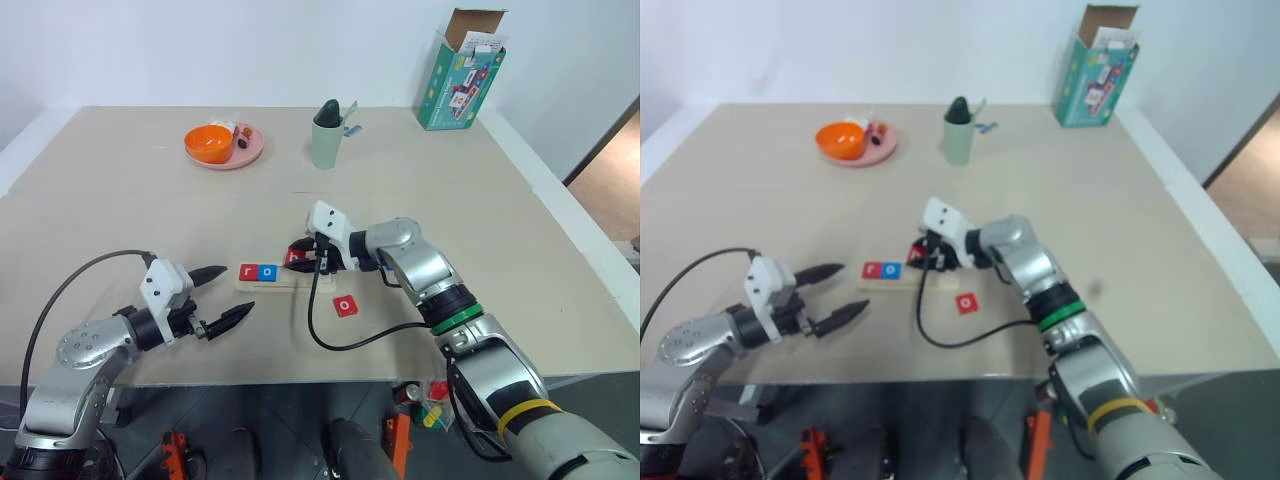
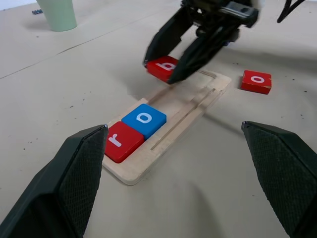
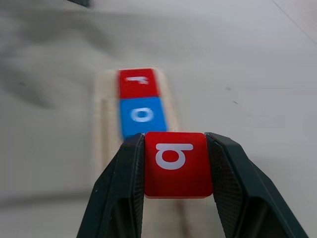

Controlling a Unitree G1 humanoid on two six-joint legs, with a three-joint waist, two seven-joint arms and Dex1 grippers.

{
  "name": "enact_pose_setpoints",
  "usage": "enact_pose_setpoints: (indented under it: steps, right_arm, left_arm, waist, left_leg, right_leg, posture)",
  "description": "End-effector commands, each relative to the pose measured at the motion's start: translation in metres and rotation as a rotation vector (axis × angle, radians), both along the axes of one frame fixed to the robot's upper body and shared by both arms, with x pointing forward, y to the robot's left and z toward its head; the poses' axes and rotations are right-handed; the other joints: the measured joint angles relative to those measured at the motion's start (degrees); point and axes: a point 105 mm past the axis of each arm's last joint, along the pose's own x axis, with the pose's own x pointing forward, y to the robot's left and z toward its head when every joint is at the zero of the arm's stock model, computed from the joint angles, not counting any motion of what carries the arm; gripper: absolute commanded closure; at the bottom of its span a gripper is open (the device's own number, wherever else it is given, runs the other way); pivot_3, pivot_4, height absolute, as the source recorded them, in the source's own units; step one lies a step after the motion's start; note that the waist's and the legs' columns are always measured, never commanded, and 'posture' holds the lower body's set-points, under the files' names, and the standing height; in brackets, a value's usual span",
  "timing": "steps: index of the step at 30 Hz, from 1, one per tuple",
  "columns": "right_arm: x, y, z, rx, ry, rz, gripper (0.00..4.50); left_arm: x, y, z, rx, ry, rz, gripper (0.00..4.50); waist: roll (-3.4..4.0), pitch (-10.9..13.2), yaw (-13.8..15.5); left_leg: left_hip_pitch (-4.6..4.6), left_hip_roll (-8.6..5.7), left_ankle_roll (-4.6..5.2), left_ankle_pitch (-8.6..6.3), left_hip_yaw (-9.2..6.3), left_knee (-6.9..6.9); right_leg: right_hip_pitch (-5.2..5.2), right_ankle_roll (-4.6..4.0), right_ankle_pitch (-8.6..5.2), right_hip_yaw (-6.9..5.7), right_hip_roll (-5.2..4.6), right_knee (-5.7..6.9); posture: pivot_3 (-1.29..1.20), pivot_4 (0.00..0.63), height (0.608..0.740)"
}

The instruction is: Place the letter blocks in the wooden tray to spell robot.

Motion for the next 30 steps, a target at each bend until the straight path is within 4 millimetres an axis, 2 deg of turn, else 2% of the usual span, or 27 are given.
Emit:
enact_pose_setpoints:
  steps: [1,11,30]
  right_arm:
    - [0.002,0.009,0.007,-0.001,-0.027,0.023,2.83]
    - [-0.011,0.018,-0.004,-0.006,0.012,0.092,2.83]
    - [-0.007,0.022,-0.017,-0.022,0.006,0.087,2.83]
  left_arm:
    - [0.001,0.003,0.009,-0.005,-0.052,0.014,0.0]
    - [-0.002,-0.002,0.006,-0.005,-0.049,0.005,0.0]
    - [-0.006,-0.002,0.004,0.008,-0.044,0.01,0.0]
  waist:
    - [0.0,0.0,0.0]
    - [0.0,0.0,0.0]
    - [0.0,0.0,0.0]
  left_leg:
    - [0.0,0.01,0.0,0.0,-0.02,-0.03]
    - [0.0,0.08,0.0,0.0,-0.08,-0.12]
    - [0.01,0.08,0.0,0.0,-0.08,-0.11]
  right_leg:
    - [-0.01,0.02,0.01,-0.02,0.01,0.0]
    - [-0.04,0.02,0.01,-0.11,0.08,0.03]
    - [-0.03,0.0,0.01,-0.11,0.08,0.03]
  posture:
    - [0.0,0.15,0.74]
    - [0.0,0.15,0.74]
    - [0.0,0.15,0.74]
